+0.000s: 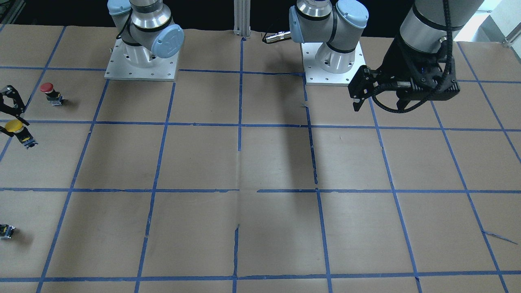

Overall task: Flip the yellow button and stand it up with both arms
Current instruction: 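Lower the button upright onto the table with the right gripper, cap up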

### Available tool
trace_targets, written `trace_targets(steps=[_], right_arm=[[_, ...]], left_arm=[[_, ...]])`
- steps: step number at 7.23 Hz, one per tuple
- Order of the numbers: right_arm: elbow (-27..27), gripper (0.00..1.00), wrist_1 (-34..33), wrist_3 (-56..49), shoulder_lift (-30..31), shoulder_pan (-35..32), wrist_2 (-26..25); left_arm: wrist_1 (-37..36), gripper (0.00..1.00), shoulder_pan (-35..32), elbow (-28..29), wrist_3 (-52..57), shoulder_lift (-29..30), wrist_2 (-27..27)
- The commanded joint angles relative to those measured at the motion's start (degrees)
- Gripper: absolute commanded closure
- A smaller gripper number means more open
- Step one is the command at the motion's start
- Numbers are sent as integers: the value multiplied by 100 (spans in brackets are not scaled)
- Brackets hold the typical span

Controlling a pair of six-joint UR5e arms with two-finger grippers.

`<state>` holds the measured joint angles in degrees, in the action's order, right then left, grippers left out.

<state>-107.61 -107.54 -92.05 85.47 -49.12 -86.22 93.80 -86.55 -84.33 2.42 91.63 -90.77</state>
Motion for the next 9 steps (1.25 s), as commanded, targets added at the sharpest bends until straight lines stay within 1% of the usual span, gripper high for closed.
trace_targets(steps=[1,2,4,5,6,8,9], right_arm=[[55,92,-396,-890,-573,279,9],[29,91,-582,-1059,-706,289,-26],[47,89,-593,-1489,-1013,289,-35],[64,88,-610,-1709,-1067,289,-9],[64,84,-619,-1911,-1129,289,-9],[64,83,-619,-1939,-1164,289,-61],[64,77,-628,-2053,-1164,289,-62]], left_arm=[[452,1,-239,389,-119,135,-20],[455,1,-204,443,-23,153,24],[438,1,-186,443,-5,144,69],[438,1,-186,443,-5,144,69],[438,1,-186,435,-5,144,69],[411,1,-204,452,-5,153,60],[411,1,-204,452,-5,153,60]])
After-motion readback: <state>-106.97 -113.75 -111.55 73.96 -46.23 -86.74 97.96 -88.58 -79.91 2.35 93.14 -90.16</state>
